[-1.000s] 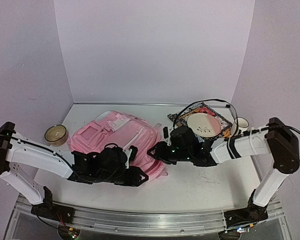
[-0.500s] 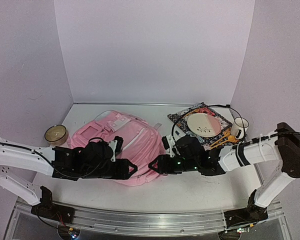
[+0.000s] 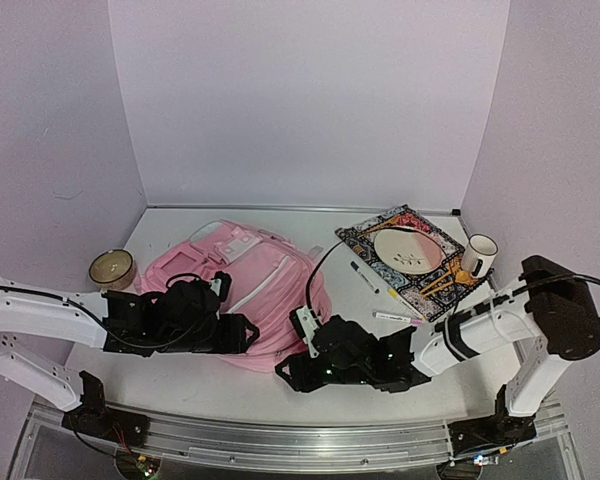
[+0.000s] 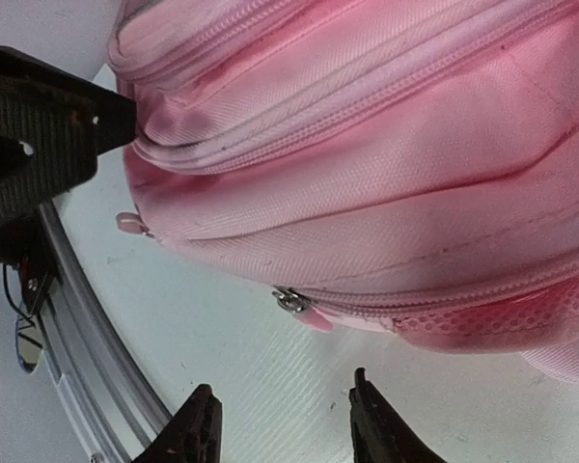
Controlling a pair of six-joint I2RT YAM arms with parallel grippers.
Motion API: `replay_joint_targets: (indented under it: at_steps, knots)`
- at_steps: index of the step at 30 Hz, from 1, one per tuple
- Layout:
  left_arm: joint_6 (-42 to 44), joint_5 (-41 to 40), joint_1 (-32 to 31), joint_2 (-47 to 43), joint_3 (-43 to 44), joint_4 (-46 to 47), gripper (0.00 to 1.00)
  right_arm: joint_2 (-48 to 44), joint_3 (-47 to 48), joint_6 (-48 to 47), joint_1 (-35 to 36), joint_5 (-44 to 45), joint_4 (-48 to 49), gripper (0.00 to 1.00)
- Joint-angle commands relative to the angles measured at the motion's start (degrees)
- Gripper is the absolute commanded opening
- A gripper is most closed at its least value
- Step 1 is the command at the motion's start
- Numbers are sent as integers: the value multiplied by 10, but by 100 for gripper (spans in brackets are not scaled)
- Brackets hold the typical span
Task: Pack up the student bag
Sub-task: Hold the largest pocket of the student bag, then grab the largest pocket of the student bag.
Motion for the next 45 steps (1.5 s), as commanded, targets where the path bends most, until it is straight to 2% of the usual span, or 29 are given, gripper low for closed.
replay_joint_targets:
  at_steps: [1, 10, 22, 28, 33, 36, 45]
  knots:
    - [20, -8, 12, 13, 5, -10, 57, 29, 46, -10, 32, 122, -21, 40]
    - [26, -4, 13, 43, 15, -9, 57, 90, 105, -5, 44, 196, -32, 35]
    - [25, -2, 12, 55, 21, -9, 58, 144, 178, 75, 46, 283, -168, 28]
    - [27, -5, 12, 60, 23, -9, 58, 153, 191, 111, 48, 295, -227, 24]
    - [29, -8, 12, 60, 24, -8, 58, 160, 194, 139, 53, 300, -263, 25]
    - [28, -8, 12, 60, 24, -9, 58, 165, 202, 133, 56, 300, -266, 28]
    - [26, -8, 12, 59, 22, -9, 57, 189, 244, 107, 59, 308, -267, 28]
